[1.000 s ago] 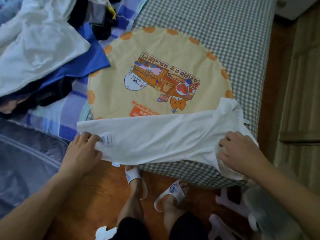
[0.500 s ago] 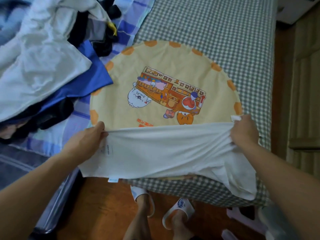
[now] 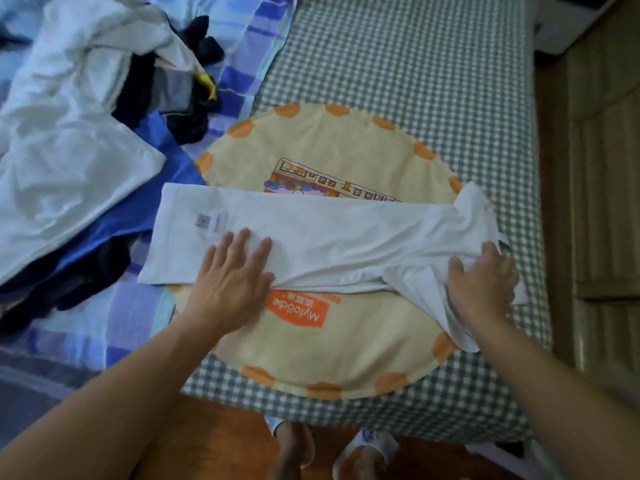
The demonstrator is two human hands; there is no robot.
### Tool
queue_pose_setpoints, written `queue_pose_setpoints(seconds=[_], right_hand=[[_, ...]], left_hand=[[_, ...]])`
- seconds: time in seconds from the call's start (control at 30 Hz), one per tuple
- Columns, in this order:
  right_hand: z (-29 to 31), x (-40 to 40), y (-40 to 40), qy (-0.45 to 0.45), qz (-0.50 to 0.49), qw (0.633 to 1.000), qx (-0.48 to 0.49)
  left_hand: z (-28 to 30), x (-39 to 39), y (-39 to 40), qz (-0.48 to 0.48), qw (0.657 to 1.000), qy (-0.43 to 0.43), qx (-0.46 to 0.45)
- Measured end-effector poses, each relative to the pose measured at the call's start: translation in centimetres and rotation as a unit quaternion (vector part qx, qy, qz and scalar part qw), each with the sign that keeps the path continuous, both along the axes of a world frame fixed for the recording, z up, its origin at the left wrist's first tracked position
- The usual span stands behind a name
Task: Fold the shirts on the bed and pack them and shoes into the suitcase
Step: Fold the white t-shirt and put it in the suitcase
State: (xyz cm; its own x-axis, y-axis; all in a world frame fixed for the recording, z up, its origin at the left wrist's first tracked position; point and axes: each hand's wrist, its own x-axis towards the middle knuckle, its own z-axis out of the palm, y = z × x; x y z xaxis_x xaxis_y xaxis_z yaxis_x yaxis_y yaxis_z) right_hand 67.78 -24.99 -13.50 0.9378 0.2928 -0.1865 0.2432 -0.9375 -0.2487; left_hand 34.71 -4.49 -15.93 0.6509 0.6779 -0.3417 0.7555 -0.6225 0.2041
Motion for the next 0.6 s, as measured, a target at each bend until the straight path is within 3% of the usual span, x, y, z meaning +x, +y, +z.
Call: queue_pose_setpoints(seconds=[0.1, 0.2, 0.3, 0.43, 0.57, 0.6], right_hand=[[-0.1, -1.1, -3.7, -0.015, -0.013, 1.000, -0.008], [0.1, -2.5, -5.8, 0.039, -0.067, 0.997, 0.021], [1.4, -3.4, -6.8, 0.115, -0.096, 0.985, 0.082], [4.3, -4.3, -8.2, 0.095, -0.124, 0.974, 0.162], [4.6, -5.1, -10.1, 0.262, -0.038, 0.963, 0.048], [4.4, -4.1, -10.3, 0.266, -0.030, 0.963, 0.031]], left_hand=[[-1.7, -1.7, 0.0, -0.022, 0.998, 0.055, -0.032], [-1.3, -0.3, -0.5, 0.009, 0.998, 0.057, -0.036], [0.8, 2.6, -2.4, 0.049, 0.998, -0.024, 0.001], [2.4, 7.6, -6.7, -0.084, 0.984, -0.156, -0.018], [1.8, 12.8, -10.7, -0.166, 0.973, -0.151, -0.054], [1.3, 13.7, -11.2, -0.172, 0.974, -0.137, -0.051]])
